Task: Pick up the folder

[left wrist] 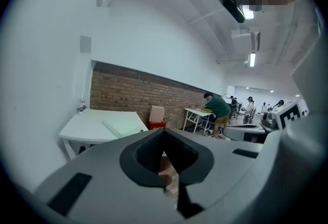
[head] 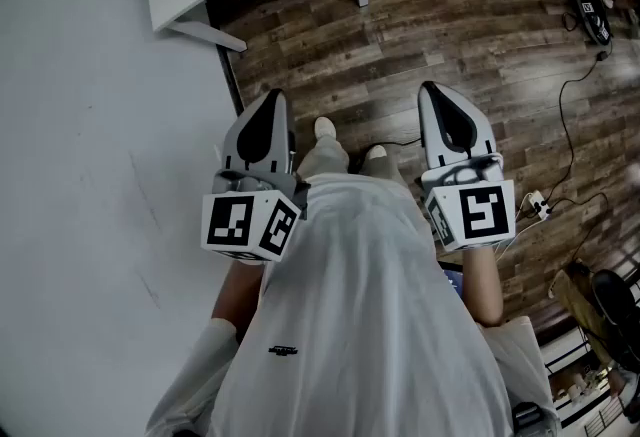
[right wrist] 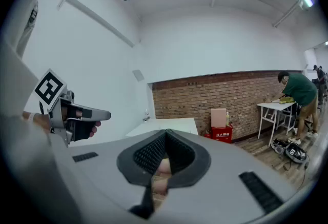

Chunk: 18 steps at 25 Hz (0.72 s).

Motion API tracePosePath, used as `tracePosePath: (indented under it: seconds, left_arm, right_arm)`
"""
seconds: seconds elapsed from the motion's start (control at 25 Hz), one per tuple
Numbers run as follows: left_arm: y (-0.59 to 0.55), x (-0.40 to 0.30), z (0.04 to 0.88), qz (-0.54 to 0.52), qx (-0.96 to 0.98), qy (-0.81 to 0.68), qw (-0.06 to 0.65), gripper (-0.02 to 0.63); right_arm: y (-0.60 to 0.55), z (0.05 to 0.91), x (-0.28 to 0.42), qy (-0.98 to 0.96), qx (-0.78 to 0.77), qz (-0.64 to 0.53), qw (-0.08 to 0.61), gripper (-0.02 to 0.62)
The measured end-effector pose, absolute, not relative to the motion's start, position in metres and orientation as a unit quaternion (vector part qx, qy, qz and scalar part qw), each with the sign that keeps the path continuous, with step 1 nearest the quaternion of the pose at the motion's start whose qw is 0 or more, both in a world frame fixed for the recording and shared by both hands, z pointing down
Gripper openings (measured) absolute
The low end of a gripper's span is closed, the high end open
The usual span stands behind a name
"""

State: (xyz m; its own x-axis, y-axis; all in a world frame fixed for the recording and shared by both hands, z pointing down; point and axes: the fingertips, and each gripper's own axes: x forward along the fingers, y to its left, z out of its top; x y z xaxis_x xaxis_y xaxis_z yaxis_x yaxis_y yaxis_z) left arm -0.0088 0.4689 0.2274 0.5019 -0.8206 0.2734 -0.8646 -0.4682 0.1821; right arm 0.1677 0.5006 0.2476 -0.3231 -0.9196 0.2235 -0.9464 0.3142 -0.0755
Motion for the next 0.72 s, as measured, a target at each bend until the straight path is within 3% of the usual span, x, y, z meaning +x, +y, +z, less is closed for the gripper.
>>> tracePosePath:
  seconds: [0.72]
  left_arm:
    - [0.362, -0.129, 0.241, 0.030, 0.854, -0.485, 0.184, 0.009]
  right_arm:
    - [0.383, 0.252, 0.048, -0.817, 0.558, 0.097, 0.105, 0.008]
